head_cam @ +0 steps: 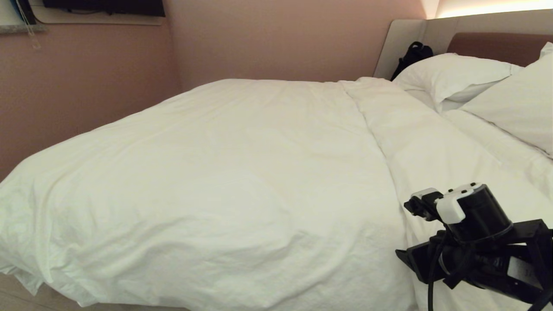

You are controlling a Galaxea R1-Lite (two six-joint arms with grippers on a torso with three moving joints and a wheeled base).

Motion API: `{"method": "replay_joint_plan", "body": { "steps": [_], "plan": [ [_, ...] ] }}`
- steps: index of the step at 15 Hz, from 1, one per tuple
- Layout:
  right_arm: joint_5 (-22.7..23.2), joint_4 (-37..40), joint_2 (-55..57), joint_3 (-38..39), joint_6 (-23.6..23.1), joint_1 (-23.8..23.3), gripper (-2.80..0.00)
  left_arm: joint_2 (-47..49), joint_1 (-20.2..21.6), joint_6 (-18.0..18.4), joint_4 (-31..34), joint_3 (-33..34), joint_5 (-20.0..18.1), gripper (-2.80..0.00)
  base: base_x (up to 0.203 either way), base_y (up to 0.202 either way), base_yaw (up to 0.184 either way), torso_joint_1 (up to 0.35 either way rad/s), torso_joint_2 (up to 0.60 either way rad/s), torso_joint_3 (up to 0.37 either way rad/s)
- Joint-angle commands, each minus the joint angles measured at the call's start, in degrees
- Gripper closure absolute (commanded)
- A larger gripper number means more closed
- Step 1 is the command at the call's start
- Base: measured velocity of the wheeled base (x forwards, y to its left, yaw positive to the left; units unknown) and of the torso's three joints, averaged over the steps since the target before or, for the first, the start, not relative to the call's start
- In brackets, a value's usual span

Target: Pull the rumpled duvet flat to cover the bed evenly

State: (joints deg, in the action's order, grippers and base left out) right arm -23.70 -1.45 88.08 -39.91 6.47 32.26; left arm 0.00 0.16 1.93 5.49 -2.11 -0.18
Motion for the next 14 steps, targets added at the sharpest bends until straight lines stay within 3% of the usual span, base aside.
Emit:
{"method": "replay_joint_plan", "body": {
  "steps": [1,7,10,11,14],
  "plan": [
    [-0.17,0.07,-2.32,-0.78,0.07,0.04,-2.80,0.00,0.02,0.01,0.05,0.00,0.01,0.00,0.000,0.000,0.000,0.000,0.00,0.000],
    [-0.53,2.64,-12.11,-9.84,-0.01,-0.26,-2.80,0.00,0.02,0.01,0.05,0.00,0.01,0.00,0.000,0.000,0.000,0.000,0.00,0.000],
    [-0.38,4.13,-13.02,-12.29,-0.13,-4.84,-2.80,0.00,0.02,0.01,0.05,0.00,0.01,0.00,0.000,0.000,0.000,0.000,0.00,0.000],
    [-0.30,4.11,-12.95,-12.46,-0.08,-5.69,0.00,0.00,0.02,0.01,0.05,0.00,0.01,0.00,0.000,0.000,0.000,0.000,0.00,0.000],
    [-0.46,3.71,-12.48,-13.06,0.17,-7.36,0.00,0.00,0.02,0.01,0.05,0.00,0.01,0.00,0.000,0.000,0.000,0.000,0.00,0.000]
  ]
}}
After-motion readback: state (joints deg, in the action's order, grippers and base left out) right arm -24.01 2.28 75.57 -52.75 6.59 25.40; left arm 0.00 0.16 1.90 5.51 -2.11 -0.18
